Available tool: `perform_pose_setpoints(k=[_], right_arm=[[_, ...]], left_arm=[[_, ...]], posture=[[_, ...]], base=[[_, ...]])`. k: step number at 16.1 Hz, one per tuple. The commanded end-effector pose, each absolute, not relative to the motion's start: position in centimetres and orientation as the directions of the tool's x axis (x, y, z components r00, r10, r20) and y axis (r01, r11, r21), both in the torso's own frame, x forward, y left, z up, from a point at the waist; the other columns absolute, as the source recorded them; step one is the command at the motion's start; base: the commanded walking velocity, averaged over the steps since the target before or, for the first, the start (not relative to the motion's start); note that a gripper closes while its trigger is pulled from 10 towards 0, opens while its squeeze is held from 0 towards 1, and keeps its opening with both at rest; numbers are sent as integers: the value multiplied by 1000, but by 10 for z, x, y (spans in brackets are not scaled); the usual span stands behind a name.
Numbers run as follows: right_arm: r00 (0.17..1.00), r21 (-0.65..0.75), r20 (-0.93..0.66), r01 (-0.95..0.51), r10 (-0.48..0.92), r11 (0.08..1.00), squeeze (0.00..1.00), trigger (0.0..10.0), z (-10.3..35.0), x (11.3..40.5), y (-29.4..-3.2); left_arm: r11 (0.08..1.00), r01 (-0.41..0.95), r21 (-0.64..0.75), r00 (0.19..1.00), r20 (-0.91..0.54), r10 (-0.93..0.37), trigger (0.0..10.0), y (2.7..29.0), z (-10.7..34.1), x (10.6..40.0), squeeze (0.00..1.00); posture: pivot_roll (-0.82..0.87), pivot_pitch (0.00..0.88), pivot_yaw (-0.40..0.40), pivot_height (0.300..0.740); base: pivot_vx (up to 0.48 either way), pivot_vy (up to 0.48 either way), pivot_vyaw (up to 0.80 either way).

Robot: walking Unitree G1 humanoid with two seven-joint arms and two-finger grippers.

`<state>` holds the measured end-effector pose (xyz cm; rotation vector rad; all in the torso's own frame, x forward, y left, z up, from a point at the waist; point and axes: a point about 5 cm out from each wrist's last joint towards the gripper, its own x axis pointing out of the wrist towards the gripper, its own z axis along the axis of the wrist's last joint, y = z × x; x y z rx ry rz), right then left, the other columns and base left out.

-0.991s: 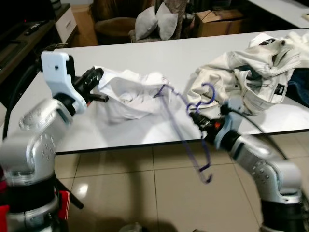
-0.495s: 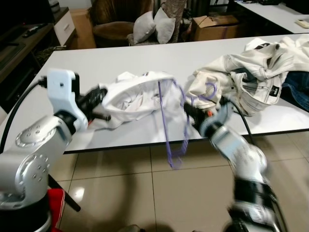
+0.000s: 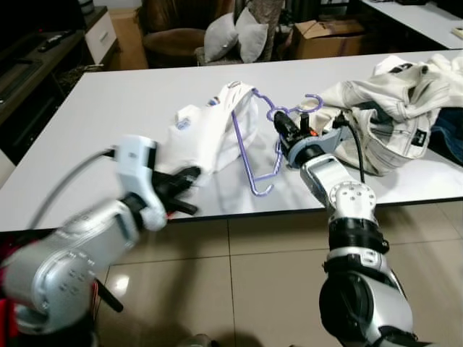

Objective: Hang hanger

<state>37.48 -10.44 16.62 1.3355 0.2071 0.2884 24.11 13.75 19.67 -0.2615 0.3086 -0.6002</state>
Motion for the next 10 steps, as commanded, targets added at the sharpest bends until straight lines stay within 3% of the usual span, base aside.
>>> perform_pose_setpoints(k=[1, 3, 5, 8, 10], right_arm=[[929, 985, 84, -132, 360, 111, 0, 10000, 184, 378, -70], [933, 989, 120, -144, 339, 46, 0, 10000, 191, 383, -60], [932, 990, 137, -138, 335, -21, 0, 10000, 197, 386, -53], [925, 991, 131, -137, 356, -8, 0, 10000, 200, 389, -39], [918, 989, 99, -133, 385, 61, 0, 10000, 196, 387, -28]], left_arm=[[769, 542, -339, 749, -220, -625, 0, 130, 195, 235, 0], [707, 586, -396, 703, -186, -687, 0, 115, 196, 229, 0], [710, 594, -378, 684, -227, -694, 0, 112, 190, 227, 0], [688, 608, -397, 673, -203, -711, 0, 105, 194, 230, 0], [654, 642, -400, 653, -162, -740, 0, 88, 200, 238, 0]], posture=[[-1, 1, 53, 740], [16, 8, 44, 740], [28, 18, 35, 740], [41, 28, 23, 740], [42, 31, 20, 740]], base=[[0, 0, 0], [0, 0, 0], [0, 0, 0], [0, 0, 0], [0, 0, 0]])
